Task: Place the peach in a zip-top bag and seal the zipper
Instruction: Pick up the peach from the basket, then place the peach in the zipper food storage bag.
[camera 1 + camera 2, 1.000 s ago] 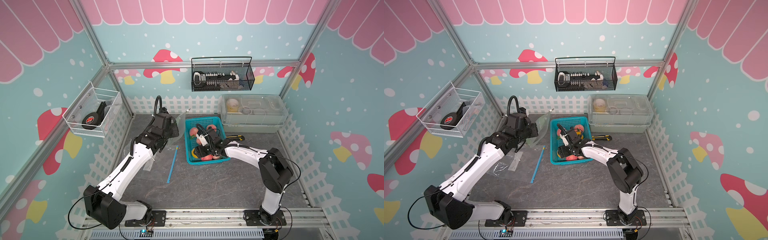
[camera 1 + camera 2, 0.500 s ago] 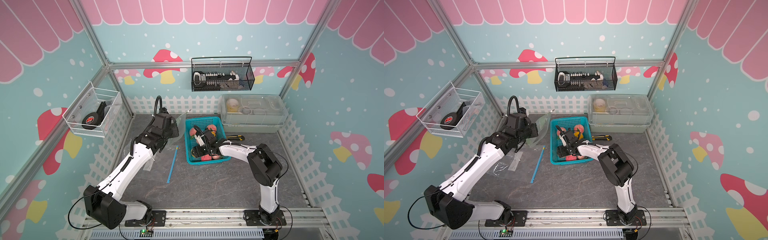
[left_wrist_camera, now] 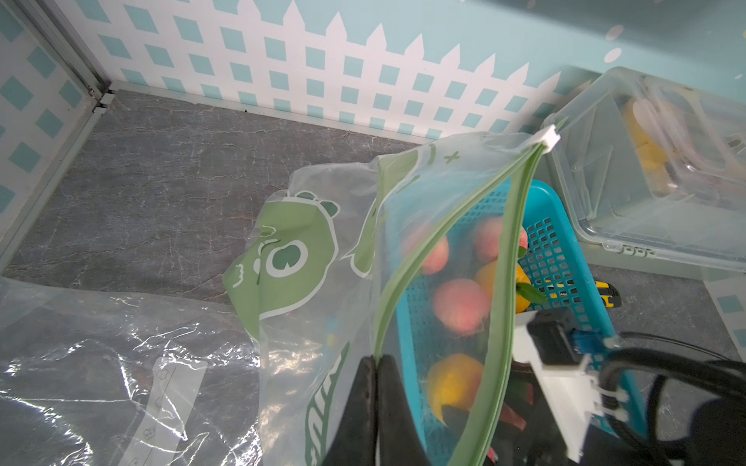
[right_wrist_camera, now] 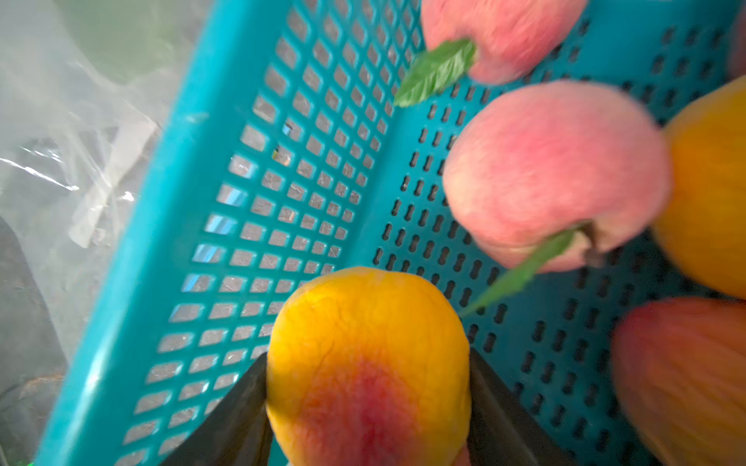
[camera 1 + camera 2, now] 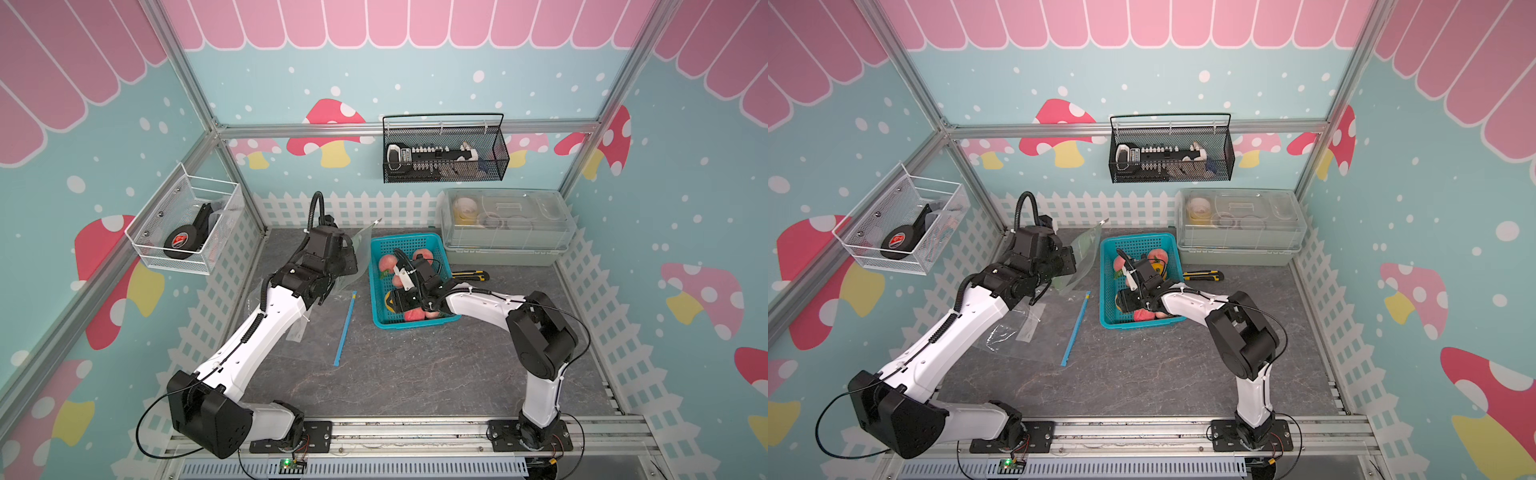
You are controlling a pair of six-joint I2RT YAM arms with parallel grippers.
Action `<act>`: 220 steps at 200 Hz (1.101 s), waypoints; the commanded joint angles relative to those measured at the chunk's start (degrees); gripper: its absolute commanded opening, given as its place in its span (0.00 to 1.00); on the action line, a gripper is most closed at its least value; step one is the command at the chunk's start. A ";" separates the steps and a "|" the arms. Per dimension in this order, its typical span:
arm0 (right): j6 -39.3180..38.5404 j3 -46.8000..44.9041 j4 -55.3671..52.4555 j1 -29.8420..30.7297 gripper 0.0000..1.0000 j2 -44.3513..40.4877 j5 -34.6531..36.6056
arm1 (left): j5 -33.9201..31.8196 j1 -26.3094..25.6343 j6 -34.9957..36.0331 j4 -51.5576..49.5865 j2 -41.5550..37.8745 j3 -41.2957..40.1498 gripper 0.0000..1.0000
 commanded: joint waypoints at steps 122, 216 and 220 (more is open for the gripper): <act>0.49 -0.67 18.38 -1.56 0.66 -18.13 -16.60 | 1.24 -0.24 -0.37 -0.57 0.58 0.65 0.00; 5.31 10.59 21.96 -1.31 0.66 -8.58 -19.96 | 2.95 -0.24 -0.96 -0.50 0.60 1.39 0.00; 5.55 11.09 21.92 -1.29 0.65 -8.05 -19.81 | 3.06 -0.22 -0.96 -0.52 0.52 1.44 0.00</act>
